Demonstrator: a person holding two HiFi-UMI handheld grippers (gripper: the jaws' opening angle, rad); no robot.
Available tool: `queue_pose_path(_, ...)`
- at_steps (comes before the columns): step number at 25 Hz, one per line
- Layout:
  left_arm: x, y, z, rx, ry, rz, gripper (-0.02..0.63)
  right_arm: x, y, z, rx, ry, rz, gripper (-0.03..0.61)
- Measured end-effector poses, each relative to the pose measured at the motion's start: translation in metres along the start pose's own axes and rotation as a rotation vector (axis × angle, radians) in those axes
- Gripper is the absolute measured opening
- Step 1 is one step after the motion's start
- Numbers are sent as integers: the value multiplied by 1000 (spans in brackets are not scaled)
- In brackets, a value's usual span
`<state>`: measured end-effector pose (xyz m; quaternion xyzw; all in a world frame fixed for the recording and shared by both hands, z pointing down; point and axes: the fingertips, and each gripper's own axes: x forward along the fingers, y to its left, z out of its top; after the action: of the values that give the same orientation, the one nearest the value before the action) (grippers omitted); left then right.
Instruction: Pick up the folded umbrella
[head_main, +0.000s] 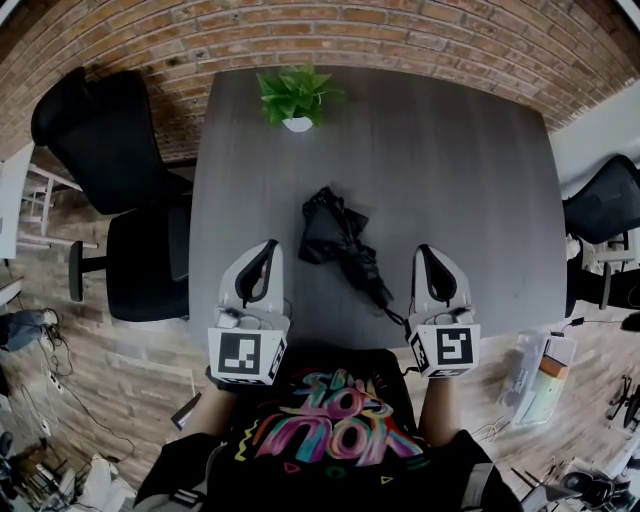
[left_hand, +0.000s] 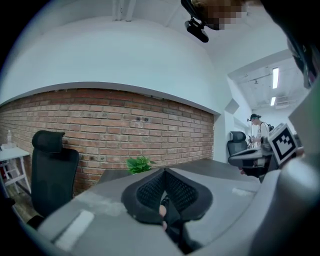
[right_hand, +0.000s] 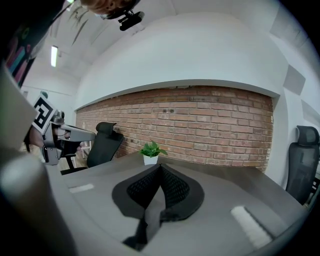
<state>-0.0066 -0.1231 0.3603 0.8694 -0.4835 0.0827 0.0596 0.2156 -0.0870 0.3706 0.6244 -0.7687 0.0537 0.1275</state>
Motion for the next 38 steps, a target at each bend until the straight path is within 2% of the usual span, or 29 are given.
queue_pose_path(8, -2, 1, -4, -23, 18, 27, 2, 14, 10, -7, 0, 18, 57, 3)
queue_pose_path(15, -8, 7, -5, -41, 31, 56, 2, 37, 27, -25, -69, 70, 122, 5)
queue_pose_path(24, -17, 19, -11, -57, 46, 86, 2, 55, 49, -55, -81, 158, 205, 97)
queue_pose_path(32, -18, 28, -15, -59, 48, 103, 2, 70, 62, -101, -60, 305, 279, 205)
queue_pose_path(38, -17, 32, -18, -64, 53, 111, 2, 76, 76, -130, -86, 385, 340, 246)
